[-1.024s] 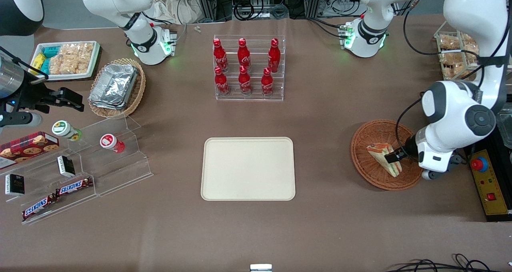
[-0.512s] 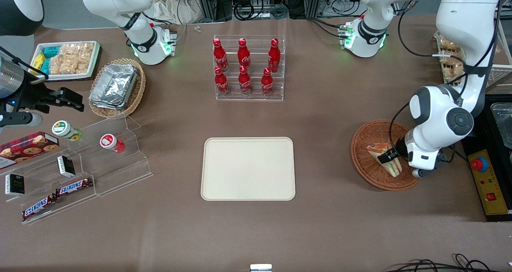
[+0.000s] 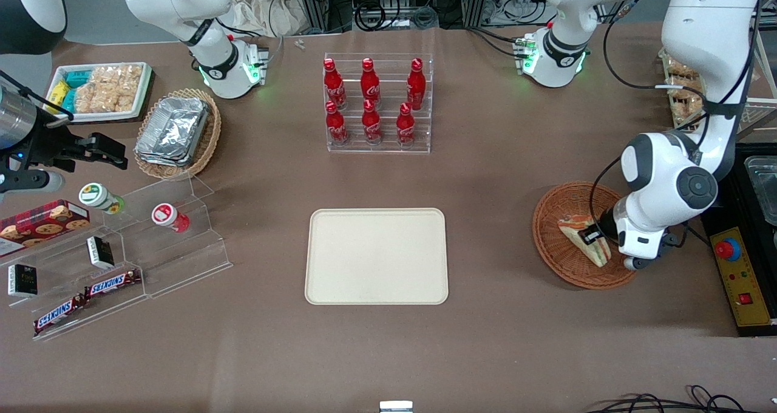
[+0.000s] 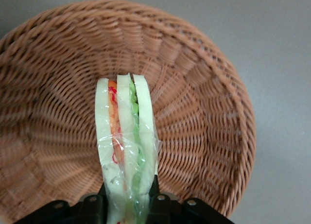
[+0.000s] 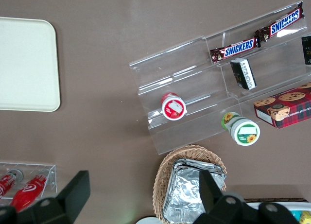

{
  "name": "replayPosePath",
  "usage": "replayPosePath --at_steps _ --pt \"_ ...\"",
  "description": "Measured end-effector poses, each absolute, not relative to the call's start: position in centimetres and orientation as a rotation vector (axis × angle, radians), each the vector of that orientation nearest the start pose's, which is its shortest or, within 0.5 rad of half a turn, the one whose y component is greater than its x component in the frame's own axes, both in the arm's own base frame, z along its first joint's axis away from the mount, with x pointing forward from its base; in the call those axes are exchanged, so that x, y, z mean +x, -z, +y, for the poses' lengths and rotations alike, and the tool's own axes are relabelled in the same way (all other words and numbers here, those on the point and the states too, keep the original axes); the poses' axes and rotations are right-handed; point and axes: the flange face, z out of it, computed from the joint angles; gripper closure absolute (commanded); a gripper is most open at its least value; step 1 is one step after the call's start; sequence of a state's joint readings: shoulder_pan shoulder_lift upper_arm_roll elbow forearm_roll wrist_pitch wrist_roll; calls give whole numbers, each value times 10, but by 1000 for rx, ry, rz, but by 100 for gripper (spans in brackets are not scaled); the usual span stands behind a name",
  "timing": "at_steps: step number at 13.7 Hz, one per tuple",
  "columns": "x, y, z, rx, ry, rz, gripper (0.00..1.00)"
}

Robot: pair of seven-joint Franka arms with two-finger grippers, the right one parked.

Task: Place sandwich from basket to tray
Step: 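Lift the sandwich and carry it with the left gripper over the tray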

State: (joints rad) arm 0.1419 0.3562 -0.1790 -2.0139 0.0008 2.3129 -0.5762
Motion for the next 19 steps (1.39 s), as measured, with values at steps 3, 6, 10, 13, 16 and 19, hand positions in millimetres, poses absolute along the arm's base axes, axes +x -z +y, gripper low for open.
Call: replayPosePath --at_steps 3,6,10,13,16,19 --pt "603 -352 -23 -3028 -234 -827 100" --pt "608 -472 -38 -3024 -267 -779 100" --pt "607 -522 -92 -3100 -242 -684 100" --pt "606 -502 -170 -3214 -248 -407 100" --pt "595 -463 -268 -3261 -216 -98 100" --pt "579 -393 -356 -3242 -181 150 100"
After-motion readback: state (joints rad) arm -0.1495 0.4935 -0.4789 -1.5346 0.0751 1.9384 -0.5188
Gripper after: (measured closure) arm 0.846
